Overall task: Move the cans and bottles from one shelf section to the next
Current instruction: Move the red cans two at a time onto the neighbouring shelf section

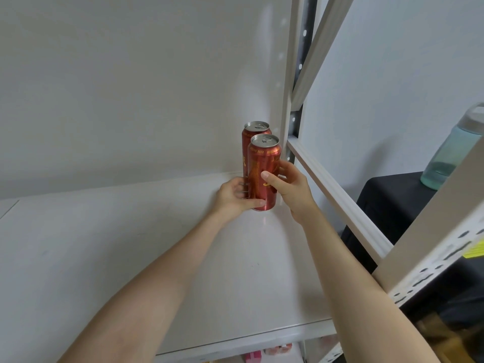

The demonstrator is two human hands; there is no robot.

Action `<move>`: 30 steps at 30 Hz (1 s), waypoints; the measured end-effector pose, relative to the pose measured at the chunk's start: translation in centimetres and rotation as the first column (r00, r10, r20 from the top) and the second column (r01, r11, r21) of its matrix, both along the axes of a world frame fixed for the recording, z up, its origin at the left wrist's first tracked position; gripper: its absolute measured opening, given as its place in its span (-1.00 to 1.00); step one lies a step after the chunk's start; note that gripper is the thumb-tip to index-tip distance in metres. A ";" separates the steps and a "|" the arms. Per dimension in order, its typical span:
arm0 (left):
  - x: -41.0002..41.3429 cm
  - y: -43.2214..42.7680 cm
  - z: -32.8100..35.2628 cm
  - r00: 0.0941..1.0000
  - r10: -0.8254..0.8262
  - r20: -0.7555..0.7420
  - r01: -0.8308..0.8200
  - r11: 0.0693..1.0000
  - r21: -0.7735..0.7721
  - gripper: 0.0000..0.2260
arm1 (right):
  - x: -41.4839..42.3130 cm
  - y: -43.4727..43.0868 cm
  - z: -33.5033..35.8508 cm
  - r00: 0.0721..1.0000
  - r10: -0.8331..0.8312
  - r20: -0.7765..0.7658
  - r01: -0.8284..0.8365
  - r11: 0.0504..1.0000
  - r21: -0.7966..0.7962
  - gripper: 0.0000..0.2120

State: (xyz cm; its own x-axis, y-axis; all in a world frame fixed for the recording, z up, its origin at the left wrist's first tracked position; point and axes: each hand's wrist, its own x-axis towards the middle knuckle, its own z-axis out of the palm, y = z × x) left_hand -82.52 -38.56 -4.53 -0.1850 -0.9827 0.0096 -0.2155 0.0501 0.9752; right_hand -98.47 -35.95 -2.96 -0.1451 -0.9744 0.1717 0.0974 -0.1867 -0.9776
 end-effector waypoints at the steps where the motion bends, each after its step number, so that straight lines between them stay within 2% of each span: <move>1: 0.0 0.0 0.0 1.000 -0.001 0.012 0.001 1.000 -0.005 -0.44 | 0.0 0.0 0.0 1.000 -0.021 -0.014 0.021 1.000 0.008 -0.53; 5: 0.2 0.3 0.0 0.987 0.035 0.157 -0.023 0.997 -0.078 -0.48 | 0.0 0.3 0.1 0.986 -0.115 -0.120 0.120 0.992 0.039 -0.47; 8: 0.9 0.9 0.0 0.975 0.074 0.208 -0.054 0.993 -0.102 -0.47 | 0.2 1.0 0.2 0.952 -0.210 -0.221 0.223 0.974 0.034 -0.45; 11: 2.3 2.0 -0.1 0.959 0.125 0.256 -0.094 0.987 -0.129 -0.50 | 0.5 2.4 -0.1 0.877 -0.320 -0.358 0.344 0.939 0.004 -0.44; 13: 3.4 3.1 0.0 0.941 0.153 0.301 -0.111 0.982 -0.153 -0.51 | 0.8 3.5 -0.2 0.810 -0.336 -0.480 0.387 0.922 0.008 -0.42; 16: 4.9 5.0 0.2 0.881 0.174 0.441 -0.083 0.972 -0.218 -0.55 | 1.4 5.7 -0.4 0.643 -0.298 -0.706 0.386 0.922 -0.037 -0.38; 18: 6.0 6.5 0.5 0.812 0.176 0.557 -0.032 0.966 -0.258 -0.56 | 1.9 7.6 -0.2 0.460 -0.295 -0.837 0.360 0.924 -0.128 -0.40; 20: 7.1 8.2 0.7 0.738 0.177 0.651 0.040 0.952 -0.304 -0.56 | 2.6 9.9 -0.1 0.284 -0.317 -0.905 0.324 0.920 -0.221 -0.44; 23: 8.6 10.8 1.0 0.599 0.206 0.774 0.139 0.925 -0.354 -0.53 | 3.4 13.0 0.2 0.113 -0.297 -0.948 0.283 0.924 -0.256 -0.44; 26: 10.0 13.5 1.0 0.484 0.231 0.844 0.173 0.920 -0.351 -0.48 | 4.0 15.5 0.4 -0.004 -0.201 -0.980 0.266 0.944 -0.195 -0.39; 30: 11.9 17.1 1.1 0.421 0.251 0.872 0.185 0.917 -0.353 -0.43 | 4.7 18.8 0.6 -0.045 -0.158 -0.986 0.249 0.954 -0.164 -0.36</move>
